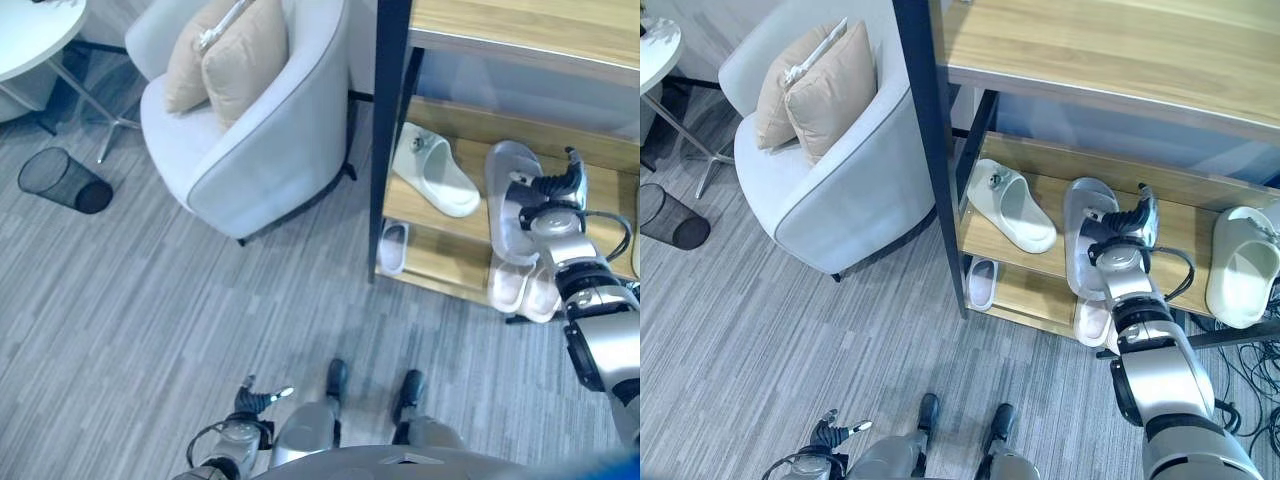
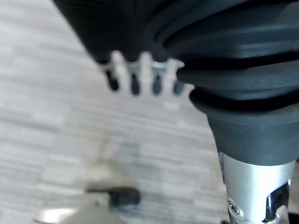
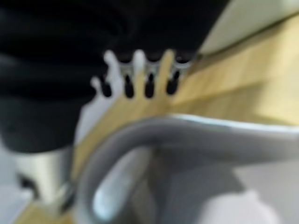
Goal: Arrange the slippers neatly on the shoe rack.
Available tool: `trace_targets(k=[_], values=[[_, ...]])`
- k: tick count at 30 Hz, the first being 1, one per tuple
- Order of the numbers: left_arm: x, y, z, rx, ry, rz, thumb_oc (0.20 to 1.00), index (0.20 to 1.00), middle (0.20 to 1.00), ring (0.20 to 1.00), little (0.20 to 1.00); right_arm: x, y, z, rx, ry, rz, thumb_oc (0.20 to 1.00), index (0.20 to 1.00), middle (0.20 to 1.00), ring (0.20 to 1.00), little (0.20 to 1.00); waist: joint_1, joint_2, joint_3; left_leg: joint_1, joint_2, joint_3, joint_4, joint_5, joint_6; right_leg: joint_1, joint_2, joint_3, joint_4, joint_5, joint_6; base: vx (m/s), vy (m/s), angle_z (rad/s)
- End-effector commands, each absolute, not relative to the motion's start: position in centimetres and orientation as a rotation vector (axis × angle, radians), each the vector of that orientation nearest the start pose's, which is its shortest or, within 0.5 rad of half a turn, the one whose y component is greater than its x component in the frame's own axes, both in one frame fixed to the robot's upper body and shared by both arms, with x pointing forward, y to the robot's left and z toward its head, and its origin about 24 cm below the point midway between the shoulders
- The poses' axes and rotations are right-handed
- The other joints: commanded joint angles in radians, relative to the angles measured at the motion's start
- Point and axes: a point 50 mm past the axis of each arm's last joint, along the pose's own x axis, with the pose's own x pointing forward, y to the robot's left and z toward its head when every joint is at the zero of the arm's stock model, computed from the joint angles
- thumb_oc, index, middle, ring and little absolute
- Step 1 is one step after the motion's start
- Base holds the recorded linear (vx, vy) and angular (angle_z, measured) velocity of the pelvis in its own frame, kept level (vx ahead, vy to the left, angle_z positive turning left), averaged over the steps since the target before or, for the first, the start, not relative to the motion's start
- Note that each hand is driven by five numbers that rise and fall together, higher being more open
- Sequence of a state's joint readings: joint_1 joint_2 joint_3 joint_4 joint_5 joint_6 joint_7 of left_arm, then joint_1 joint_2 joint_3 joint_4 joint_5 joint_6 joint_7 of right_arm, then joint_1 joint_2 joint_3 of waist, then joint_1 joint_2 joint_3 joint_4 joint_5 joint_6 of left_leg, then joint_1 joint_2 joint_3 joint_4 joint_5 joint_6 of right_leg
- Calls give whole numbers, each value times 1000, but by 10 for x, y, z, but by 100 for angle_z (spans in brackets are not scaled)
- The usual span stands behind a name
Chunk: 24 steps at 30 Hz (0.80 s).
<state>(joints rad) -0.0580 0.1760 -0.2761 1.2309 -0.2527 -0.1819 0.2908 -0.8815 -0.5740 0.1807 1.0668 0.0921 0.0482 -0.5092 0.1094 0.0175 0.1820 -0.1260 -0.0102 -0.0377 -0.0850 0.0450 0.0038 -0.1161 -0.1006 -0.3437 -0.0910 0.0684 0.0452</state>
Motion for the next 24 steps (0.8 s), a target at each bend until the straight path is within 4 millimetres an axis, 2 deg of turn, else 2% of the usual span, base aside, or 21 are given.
trace_targets(k=[1, 7, 8, 9, 18, 23, 24], values=[[137, 189, -151, 254, 945, 239, 1000, 1000, 1000, 1000, 1000, 372, -312, 160, -662, -9, -751, 200, 200, 200, 200, 200, 11, -41, -15, -56, -30, -28, -2, -41, -24, 65, -63, 49, 10, -60, 111, 0, 0, 0], [134, 185, -153, 233, 963, 242, 1000, 1000, 1000, 1000, 1000, 367, -306, 138, -735, 44, -713, 200, 200, 200, 200, 200, -2, -39, -3, -48, -31, -21, -2, -47, -19, 64, -69, 54, 16, -59, 110, 0, 0, 0], [134, 182, -154, 229, 964, 234, 1000, 1000, 1000, 1000, 1000, 360, -307, 126, -744, 73, -714, 470, 470, 470, 470, 470, -9, -37, 1, -46, -30, -18, -2, -49, -17, 62, -70, 59, 17, -59, 111, 0, 0, 0], [134, 182, -153, 228, 963, 235, 1000, 1000, 1000, 1000, 1000, 356, -309, 123, -730, 73, -738, 1000, 1000, 1000, 1000, 1000, -13, -35, 0, -43, -30, -14, -2, -52, -17, 64, -70, 63, 16, -60, 110, 0, 0, 0], [129, 186, -154, 227, 977, 262, 1000, 1000, 1000, 1000, 1000, 340, -314, 114, -755, 45, -793, 1000, 1000, 1000, 1000, 1000, -23, -24, -12, -18, -28, -6, -2, -64, -15, 84, -74, 64, 11, -65, 110, 2, -1, -2], [115, 200, -157, 166, 1015, 361, 1000, 1000, 1000, 1000, 1000, 328, -313, 96, -710, 77, -725, 1000, 1000, 1000, 1000, 1000, -24, -25, -31, 5, -27, -5, -2, -71, -15, 106, -71, 60, 8, -74, 109, 15, -10, -3], [110, 206, -157, 140, 1024, 396, 1000, 1000, 1000, 1000, 1000, 323, -312, 86, -708, 110, -690, 1000, 1000, 1000, 1000, 1000, -25, -26, -38, 12, -26, -5, -2, -74, -15, 112, -70, 60, 8, -76, 109, 23, -32, 0]])
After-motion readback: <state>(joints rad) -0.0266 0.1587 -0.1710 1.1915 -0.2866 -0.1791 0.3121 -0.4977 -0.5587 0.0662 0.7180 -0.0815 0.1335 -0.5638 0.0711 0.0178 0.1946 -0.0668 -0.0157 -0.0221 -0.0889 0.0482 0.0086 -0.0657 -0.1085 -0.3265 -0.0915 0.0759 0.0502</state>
